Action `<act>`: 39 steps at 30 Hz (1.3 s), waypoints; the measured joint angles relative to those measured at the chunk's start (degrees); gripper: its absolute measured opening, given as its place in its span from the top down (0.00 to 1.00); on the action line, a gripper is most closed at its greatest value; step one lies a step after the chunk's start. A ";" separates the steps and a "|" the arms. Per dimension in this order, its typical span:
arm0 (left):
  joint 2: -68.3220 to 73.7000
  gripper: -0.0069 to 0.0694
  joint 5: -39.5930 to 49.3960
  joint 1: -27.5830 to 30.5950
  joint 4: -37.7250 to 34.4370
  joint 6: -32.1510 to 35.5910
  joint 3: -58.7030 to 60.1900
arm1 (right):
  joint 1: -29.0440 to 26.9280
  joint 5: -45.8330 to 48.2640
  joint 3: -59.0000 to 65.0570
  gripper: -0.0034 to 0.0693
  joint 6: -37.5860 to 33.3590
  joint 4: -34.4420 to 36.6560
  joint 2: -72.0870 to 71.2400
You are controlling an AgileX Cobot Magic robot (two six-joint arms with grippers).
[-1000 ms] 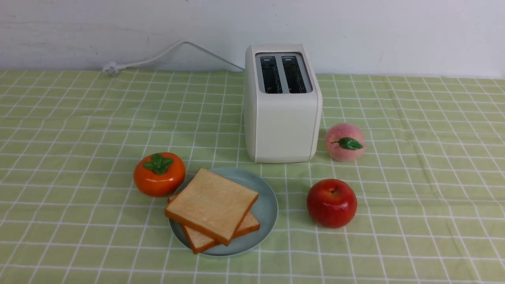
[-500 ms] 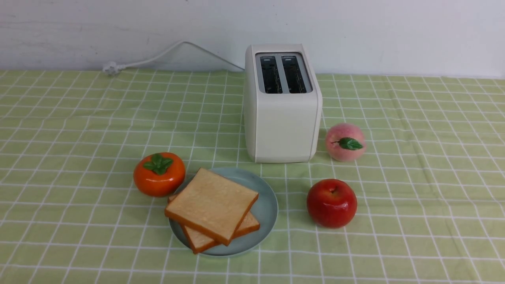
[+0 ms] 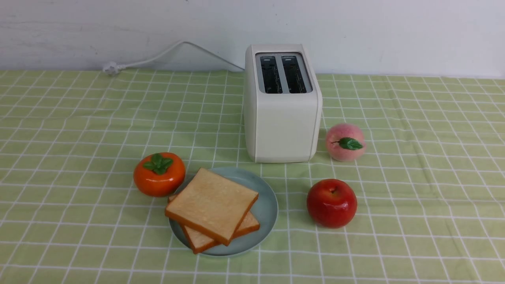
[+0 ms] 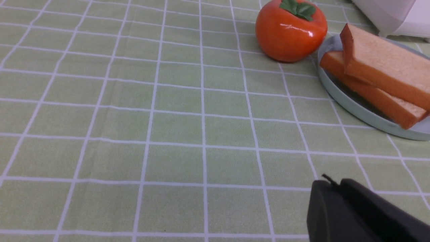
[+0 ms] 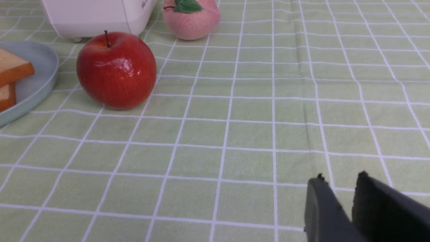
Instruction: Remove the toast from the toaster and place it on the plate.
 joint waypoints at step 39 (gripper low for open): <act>0.00 0.83 0.00 0.00 0.00 0.00 0.00 | 0.00 0.00 0.00 0.69 0.00 0.00 0.00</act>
